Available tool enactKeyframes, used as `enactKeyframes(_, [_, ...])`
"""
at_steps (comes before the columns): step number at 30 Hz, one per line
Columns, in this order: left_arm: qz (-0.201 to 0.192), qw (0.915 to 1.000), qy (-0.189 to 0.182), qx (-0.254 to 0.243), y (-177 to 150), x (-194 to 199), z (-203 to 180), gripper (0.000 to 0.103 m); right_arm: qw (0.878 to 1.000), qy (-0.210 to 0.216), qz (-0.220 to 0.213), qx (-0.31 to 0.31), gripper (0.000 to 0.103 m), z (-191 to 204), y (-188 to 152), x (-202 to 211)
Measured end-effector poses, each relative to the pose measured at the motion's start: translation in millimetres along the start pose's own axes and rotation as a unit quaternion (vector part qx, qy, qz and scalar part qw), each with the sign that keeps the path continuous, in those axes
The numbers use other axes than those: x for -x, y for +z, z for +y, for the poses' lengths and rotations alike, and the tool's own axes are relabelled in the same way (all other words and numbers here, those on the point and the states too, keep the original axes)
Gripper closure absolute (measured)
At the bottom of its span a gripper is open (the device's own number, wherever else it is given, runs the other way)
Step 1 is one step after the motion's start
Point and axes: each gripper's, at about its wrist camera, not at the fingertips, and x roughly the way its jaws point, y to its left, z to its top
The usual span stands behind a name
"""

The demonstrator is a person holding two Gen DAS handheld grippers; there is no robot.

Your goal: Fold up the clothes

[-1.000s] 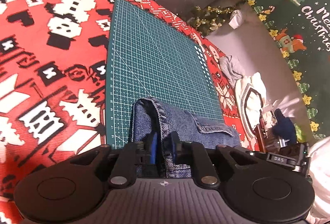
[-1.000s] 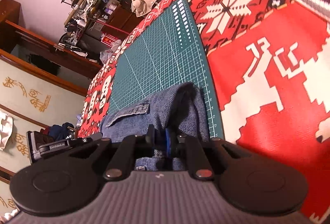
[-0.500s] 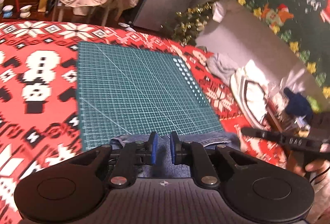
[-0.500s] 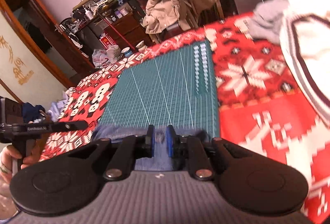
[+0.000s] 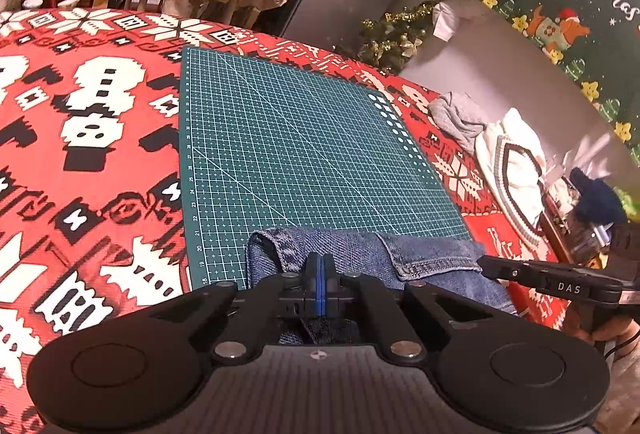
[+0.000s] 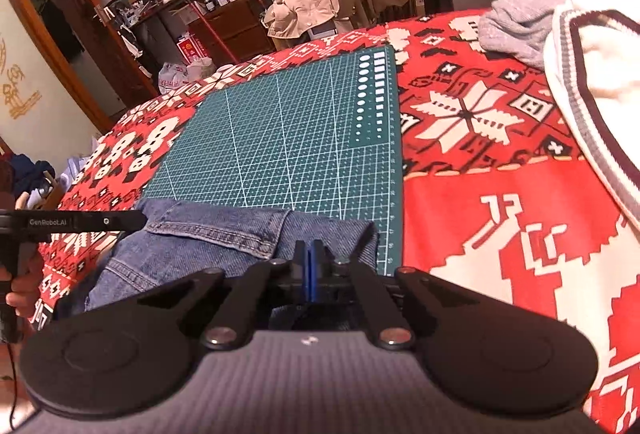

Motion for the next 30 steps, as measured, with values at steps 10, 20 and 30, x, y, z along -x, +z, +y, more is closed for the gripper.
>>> enactKeyframes(10, [-0.011,0.9997,0.013,-0.019,22.1,-3.8,-4.1,0.1,0.999,-0.02,-0.028,0.018,0.099,13.6,19.2,12.8])
enactKeyframes(20, [-0.01,0.9994,0.024,-0.024,9.9,5.6,10.8,0.101,0.998,-0.056,-0.005,0.005,0.101,-6.5,3.2,1.5])
enactKeyframes(30, [-0.025,0.9977,-0.055,-0.03,19.4,17.4,-31.3,0.102,0.999,0.011,-0.034,0.034,0.1,32.8,19.7,22.9])
